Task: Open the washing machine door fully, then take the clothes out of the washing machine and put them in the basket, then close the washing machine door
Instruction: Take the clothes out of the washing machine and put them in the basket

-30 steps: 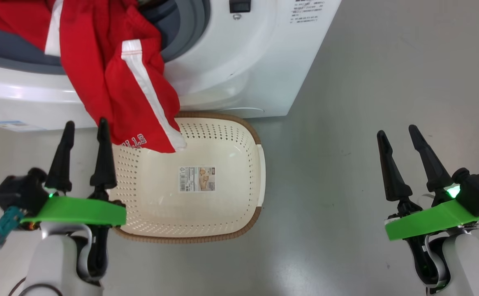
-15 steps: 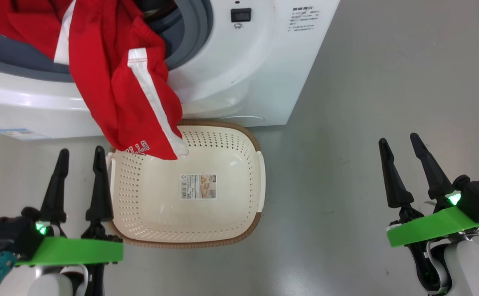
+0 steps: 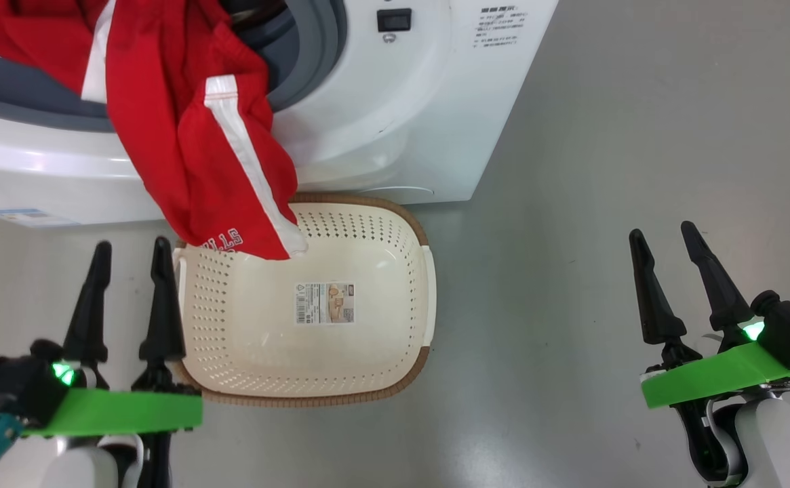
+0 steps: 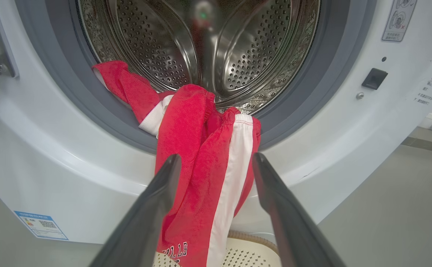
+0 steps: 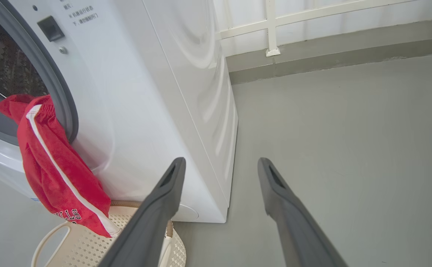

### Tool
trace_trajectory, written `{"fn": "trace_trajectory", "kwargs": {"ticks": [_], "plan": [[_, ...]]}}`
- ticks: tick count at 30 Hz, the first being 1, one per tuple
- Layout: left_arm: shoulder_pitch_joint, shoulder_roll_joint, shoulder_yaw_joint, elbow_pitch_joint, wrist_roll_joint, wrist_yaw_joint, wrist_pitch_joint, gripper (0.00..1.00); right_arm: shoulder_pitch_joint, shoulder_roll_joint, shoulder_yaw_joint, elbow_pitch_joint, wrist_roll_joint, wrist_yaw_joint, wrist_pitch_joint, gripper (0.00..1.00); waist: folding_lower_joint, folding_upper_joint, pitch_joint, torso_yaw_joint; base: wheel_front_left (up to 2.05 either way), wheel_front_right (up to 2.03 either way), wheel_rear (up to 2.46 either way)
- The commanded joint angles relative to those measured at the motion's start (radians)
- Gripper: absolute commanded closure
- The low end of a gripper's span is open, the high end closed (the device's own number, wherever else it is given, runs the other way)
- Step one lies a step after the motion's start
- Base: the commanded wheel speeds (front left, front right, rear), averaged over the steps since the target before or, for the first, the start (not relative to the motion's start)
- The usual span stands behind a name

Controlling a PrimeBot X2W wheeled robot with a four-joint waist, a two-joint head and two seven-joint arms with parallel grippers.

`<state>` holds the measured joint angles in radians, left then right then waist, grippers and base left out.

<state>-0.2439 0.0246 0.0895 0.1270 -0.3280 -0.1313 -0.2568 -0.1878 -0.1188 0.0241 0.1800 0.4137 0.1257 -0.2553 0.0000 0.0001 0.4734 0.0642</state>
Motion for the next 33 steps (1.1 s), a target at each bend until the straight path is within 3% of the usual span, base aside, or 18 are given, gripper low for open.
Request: {"fn": "trace_trajectory", "kwargs": {"ticks": [1,14,33], "plan": [[-0.027,0.026,0.027,-0.022,-0.002,0.001,-0.005,0.00,0.005,0.002,0.019,-0.027,0.003,0.005,-0.006,0.00,0.0000,-0.0001,0.006,0.001,0.00,0.00,0.00],[-0.284,0.044,0.017,0.108,0.053,0.001,-0.005,0.00,-0.031,0.012,0.031,-0.030,0.002,0.005,-0.006,0.00,0.0000,-0.0001,0.061,-0.018,0.00,0.00,0.00],[-0.647,0.197,0.021,0.509,0.061,0.001,-0.005,0.00,-0.065,0.036,0.055,-0.033,0.005,0.005,-0.006,0.00,0.0000,-0.0001,0.128,-0.119,0.00,0.00,0.00]]}}
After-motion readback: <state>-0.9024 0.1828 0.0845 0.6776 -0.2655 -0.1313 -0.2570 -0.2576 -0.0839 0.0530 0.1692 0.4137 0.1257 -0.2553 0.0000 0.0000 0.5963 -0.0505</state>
